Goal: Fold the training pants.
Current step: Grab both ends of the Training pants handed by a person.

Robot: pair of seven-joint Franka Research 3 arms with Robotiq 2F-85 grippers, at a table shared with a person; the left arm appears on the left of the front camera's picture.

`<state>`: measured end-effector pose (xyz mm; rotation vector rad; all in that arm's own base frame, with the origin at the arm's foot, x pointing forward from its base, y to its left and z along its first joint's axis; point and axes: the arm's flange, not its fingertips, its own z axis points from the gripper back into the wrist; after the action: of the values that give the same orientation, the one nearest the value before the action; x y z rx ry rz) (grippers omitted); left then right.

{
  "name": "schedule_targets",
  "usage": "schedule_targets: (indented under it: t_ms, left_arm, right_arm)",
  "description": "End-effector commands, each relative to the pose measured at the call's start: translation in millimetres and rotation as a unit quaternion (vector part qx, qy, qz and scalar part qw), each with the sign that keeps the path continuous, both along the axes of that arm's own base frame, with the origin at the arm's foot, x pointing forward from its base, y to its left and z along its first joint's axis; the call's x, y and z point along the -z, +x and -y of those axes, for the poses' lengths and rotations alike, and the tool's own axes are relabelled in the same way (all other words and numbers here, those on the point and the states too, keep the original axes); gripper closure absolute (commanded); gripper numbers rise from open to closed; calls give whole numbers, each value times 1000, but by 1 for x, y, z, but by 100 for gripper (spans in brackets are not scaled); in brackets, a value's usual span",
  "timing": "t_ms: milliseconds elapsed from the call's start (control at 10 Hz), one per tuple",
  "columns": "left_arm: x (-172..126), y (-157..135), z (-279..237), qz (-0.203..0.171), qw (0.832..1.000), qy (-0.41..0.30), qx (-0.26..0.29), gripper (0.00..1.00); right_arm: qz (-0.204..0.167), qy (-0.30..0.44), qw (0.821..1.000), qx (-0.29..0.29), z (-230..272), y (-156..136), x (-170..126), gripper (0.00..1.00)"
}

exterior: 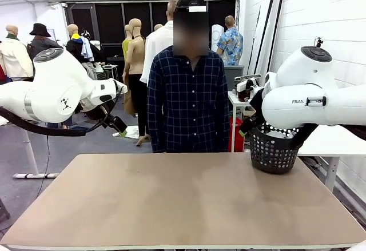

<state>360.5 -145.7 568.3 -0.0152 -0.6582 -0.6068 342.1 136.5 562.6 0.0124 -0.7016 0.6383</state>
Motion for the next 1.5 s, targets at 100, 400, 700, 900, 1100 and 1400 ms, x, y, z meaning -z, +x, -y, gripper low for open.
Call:
schedule_targets:
  t_ms: [100, 400, 700, 900, 1100, 1400]
  left_arm:
    - [0, 0, 0, 0, 1000, 0, 0, 0]
    - [0, 0, 0, 0, 1000, 0, 0, 0]
    - [0, 0, 0, 0, 1000, 0, 0, 0]
    - [0, 0, 0, 0, 1000, 0, 0, 0]
    - [0, 0, 0, 0, 1000, 0, 0, 0]
    - [0, 0, 0, 0, 1000, 0, 0, 0]
  right_arm:
    - [0, 0, 1000, 0, 0, 0, 0, 0]
    - [0, 0, 1000, 0, 0, 0, 0, 0]
    - [0, 0, 1000, 0, 0, 0, 0, 0]
    - [0, 0, 1000, 0, 0, 0, 0, 0]
    - [0, 0, 1000, 0, 0, 0, 0, 0]
    - [0, 0, 1000, 0, 0, 0, 0, 0]
